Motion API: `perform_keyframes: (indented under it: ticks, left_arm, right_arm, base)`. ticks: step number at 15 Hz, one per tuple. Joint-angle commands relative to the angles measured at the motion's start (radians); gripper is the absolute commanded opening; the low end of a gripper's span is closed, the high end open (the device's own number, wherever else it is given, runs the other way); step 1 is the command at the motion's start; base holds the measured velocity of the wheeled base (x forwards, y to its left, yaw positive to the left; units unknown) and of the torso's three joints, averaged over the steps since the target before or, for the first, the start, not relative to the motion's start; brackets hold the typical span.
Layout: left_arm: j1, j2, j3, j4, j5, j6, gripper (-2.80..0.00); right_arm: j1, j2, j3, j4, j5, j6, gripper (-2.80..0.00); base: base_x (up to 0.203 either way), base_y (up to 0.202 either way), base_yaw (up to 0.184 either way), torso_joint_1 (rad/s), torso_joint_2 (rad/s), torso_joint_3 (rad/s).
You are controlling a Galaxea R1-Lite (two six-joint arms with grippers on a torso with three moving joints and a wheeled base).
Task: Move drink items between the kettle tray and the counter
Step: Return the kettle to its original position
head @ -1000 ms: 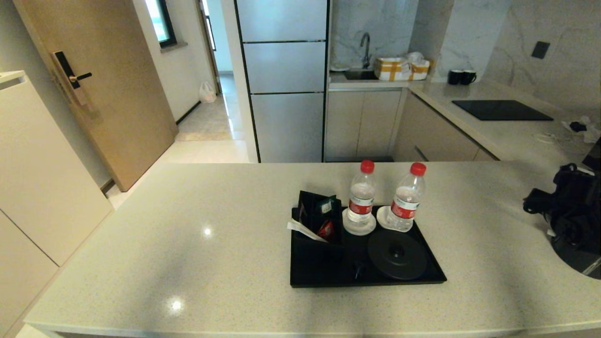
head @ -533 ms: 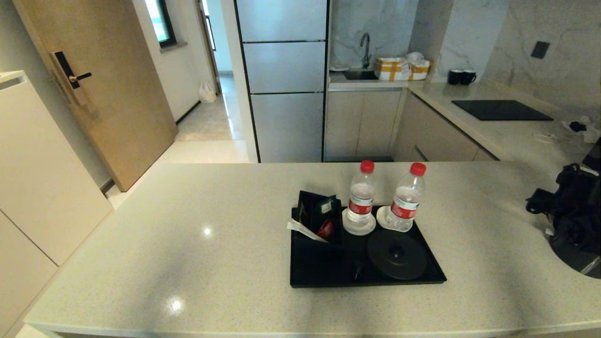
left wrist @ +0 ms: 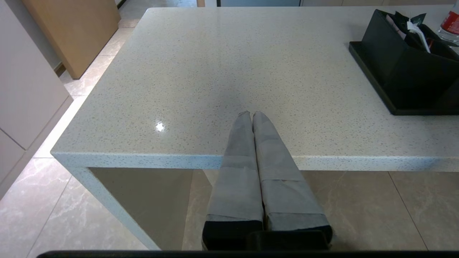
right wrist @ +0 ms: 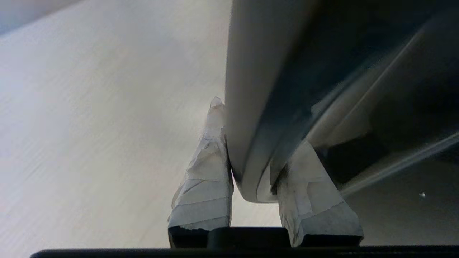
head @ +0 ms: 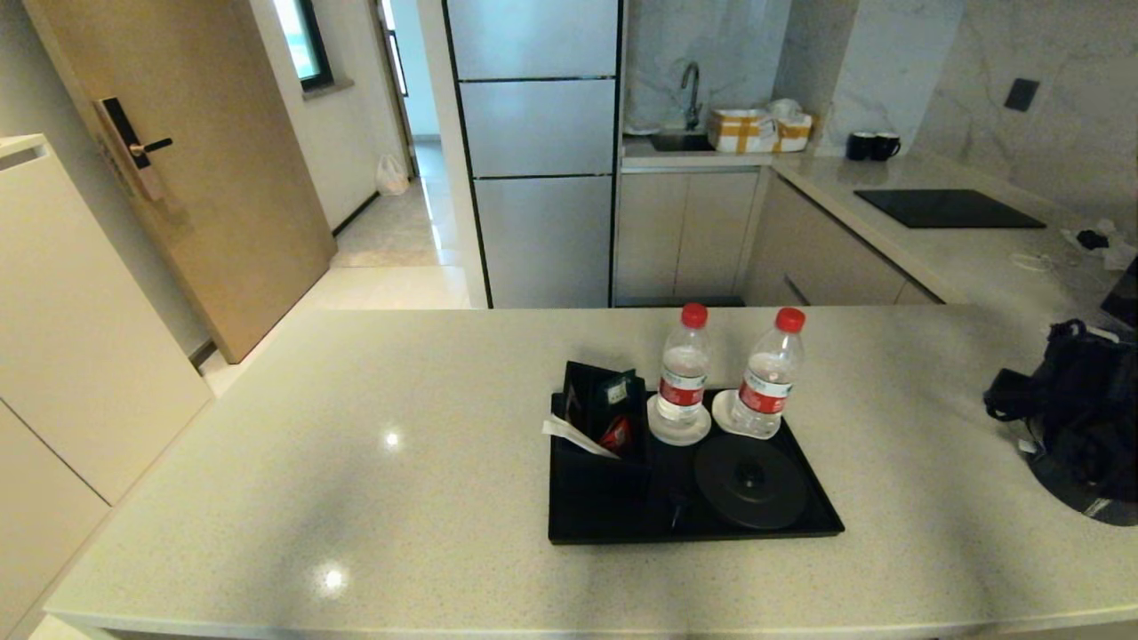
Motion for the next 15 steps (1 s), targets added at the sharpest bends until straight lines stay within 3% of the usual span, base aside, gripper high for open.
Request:
perform_keyframes:
  ticks: [1, 6, 12, 15]
  left_arm:
    - [0.000, 0.001, 0.000, 0.000, 0.000, 0.000, -2.80]
    - [0.000, 0.001, -0.001, 0.000, 0.000, 0.000, -2.80]
    - [0.000, 0.001, 0.000, 0.000, 0.000, 0.000, -2.80]
    - [0.000, 0.001, 0.000, 0.000, 0.000, 0.000, -2.80]
  right_arm:
    - [0.046, -0.113, 0.095, -0.006, 0.029, -0.001, -2.80]
    - [0.176, -0.245, 0.276, -0.025, 0.046, -0.053, -2.80]
    - [0.251, -0.208, 0.432, -0.300, 0.036, -0.190, -2.80]
    - [0.291, -0.157, 0.467, -0.414, -0.006, -0.241, -2.80]
  base:
    - [0.000, 0.000, 0.000, 0.000, 0.00, 0.000]
    - [0.000, 0.000, 0.000, 0.000, 0.00, 0.000]
    - [0.000, 0.000, 0.000, 0.000, 0.00, 0.000]
    - [0.000, 0.000, 0.000, 0.000, 0.00, 0.000]
